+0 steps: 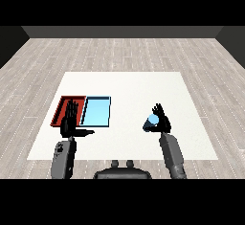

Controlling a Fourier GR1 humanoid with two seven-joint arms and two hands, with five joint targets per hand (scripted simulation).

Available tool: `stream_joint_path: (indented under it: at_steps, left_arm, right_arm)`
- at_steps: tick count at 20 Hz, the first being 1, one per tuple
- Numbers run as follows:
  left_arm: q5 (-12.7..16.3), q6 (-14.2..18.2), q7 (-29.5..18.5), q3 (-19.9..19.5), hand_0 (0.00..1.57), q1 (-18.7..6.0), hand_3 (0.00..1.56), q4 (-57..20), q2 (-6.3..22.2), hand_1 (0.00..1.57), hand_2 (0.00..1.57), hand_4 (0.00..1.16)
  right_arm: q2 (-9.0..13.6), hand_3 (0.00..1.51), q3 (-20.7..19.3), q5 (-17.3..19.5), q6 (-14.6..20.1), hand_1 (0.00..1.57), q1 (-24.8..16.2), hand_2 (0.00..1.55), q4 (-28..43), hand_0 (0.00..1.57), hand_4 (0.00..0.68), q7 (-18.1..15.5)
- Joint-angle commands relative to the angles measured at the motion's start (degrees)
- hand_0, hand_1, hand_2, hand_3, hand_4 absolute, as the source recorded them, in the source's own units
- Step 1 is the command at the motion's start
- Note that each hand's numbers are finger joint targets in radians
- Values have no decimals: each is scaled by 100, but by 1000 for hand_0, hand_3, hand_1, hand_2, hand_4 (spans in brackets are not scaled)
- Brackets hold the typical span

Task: Pick the blue can and put it in the blue box

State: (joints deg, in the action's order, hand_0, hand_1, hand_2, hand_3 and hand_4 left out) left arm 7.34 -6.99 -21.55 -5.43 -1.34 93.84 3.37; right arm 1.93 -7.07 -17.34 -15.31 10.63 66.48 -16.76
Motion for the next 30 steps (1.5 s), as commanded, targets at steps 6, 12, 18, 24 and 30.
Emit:
stream_joint_path:
  at_steps: [6,12,18,24,30]
  left_arm:
    - [3,-45,-295,-13,0,-4,0,-252,-40,0,0,0]
    - [54,85,26,-103,0,-108,0,13,46,0,0,0]
    - [344,-42,529,-190,0,206,0,653,185,0,0,0]
    - [116,-36,98,-83,0,-85,0,-39,65,0,0,0]
    - [-172,-54,-134,10,0,-14,0,-195,98,0,0,0]
  right_arm:
    - [-32,0,196,109,-11,0,142,0,-367,0,0,-132]
    - [-2,0,130,96,193,0,577,0,-778,0,0,13]
    - [-81,1452,93,889,1749,1534,608,1491,-843,1534,658,-286]
    - [-185,1428,393,1276,2297,1509,764,1479,-1488,1509,620,-484]
    - [57,1406,380,1167,1978,1487,663,1463,-373,1487,645,76]
